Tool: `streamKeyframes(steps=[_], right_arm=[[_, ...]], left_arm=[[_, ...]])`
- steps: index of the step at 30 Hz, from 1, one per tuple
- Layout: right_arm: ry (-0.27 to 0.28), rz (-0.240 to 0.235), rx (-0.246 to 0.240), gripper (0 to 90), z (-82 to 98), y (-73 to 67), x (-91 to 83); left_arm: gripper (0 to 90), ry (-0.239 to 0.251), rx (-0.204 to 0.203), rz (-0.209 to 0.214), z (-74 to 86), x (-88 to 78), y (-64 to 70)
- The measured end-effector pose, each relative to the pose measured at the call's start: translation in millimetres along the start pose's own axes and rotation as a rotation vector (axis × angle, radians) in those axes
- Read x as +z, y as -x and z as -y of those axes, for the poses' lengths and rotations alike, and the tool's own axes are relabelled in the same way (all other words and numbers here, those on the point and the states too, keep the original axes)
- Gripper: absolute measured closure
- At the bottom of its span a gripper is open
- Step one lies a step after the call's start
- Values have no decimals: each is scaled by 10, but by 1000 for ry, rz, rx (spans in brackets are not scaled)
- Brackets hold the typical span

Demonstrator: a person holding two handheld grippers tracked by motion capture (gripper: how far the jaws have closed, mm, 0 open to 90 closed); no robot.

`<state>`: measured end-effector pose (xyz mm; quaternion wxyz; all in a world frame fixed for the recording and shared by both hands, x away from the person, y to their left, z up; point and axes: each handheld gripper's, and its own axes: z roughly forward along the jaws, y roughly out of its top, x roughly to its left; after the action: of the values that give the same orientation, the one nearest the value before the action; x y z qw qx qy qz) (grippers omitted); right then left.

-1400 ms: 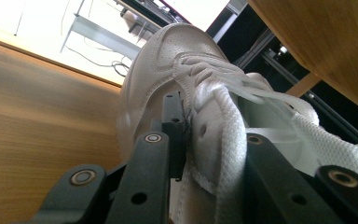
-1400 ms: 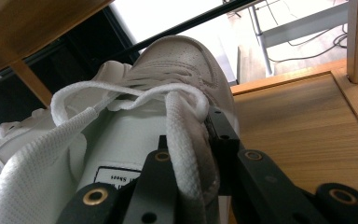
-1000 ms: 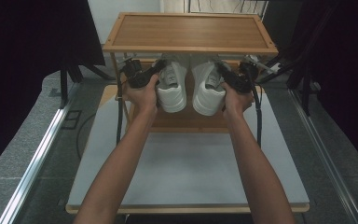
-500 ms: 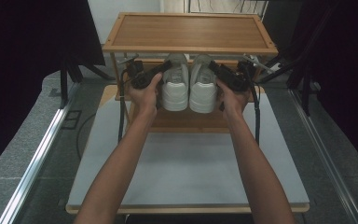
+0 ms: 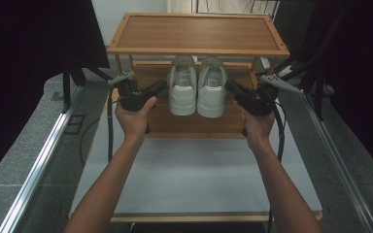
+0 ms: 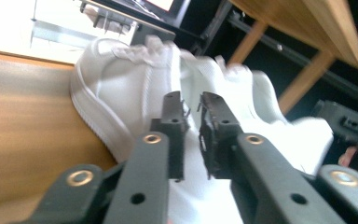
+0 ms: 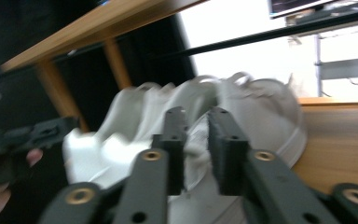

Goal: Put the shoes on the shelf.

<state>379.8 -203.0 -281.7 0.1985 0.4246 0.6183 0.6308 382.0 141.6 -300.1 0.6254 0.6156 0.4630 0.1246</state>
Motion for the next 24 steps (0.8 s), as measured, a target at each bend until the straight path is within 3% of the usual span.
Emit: streamKeyframes(steps=[3, 6, 7, 10, 14, 20, 24], right_arm=[[-68, -19, -70, 881, 80, -101, -87], [-154, -32, -97, 892, 204, -174, -63], [-180, -27, -117, 893, 253, -197, -36], [-176, -33, -122, 893, 273, -212, -9], [-170, -19, -130, 893, 231, -201, 1], [-160, -18, -106, 893, 191, -158, 24], [-152, -16, -99, 893, 188, -149, 26]], left_arm=[[868, -34, 47, 21, 82, -75, 105], [878, -86, 173, 0, 188, -57, 279], [880, -101, 195, -7, 214, -27, 317], [882, -135, 240, -23, 254, 73, 360], [898, -131, 232, -12, 254, 125, 352], [899, -122, 254, -34, 270, 127, 377], [899, -116, 223, -20, 273, 129, 355]])
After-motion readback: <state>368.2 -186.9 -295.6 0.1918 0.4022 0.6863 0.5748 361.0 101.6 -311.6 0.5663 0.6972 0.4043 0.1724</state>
